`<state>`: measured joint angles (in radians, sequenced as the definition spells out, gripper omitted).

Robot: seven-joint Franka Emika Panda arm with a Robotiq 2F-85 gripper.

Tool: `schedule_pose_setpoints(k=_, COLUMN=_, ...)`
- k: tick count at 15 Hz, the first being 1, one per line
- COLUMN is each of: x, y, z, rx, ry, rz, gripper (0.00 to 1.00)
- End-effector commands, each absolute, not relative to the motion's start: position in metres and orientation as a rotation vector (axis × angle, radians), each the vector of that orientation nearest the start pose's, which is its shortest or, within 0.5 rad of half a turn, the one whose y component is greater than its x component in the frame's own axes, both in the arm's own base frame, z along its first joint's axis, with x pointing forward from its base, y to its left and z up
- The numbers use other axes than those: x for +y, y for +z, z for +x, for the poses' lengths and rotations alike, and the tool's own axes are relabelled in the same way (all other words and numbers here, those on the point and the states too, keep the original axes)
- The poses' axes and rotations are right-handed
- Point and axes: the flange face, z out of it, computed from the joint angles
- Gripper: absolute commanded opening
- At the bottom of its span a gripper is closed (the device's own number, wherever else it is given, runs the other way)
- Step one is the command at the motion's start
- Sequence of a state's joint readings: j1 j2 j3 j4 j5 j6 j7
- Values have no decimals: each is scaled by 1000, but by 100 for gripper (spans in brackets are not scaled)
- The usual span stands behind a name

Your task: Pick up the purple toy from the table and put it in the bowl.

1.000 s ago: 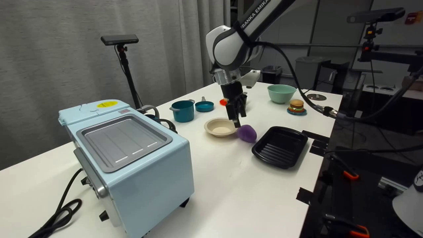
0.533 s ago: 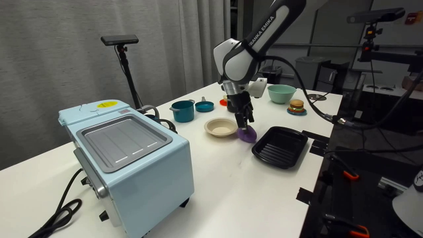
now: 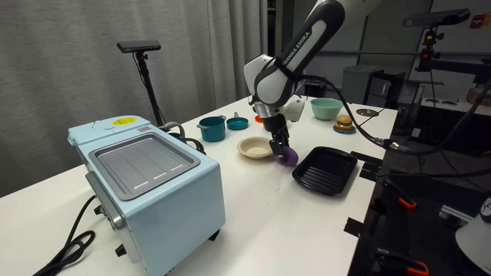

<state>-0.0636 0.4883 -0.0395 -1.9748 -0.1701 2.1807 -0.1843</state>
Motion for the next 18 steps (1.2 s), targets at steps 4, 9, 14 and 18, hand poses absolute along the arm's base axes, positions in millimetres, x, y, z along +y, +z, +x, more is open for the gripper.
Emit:
schedule_pose_setpoints(k=4, x=-60, y=253, z=566, rx=-316, ry=547, rz=-3189, gripper=19)
schedule_pose_setpoints(k=9, x=-67, y=309, z=583, rx=-249, ry=448, rz=-3217, gripper=4)
schedule_pose_setpoints(k=14, x=-71, y=311, z=625, rx=-195, ry=257, rz=-3244, gripper=6)
schedule_pose_setpoints(k=18, x=-76, y=291, z=652, rx=-179, ry=187, rz=-3263, gripper=6)
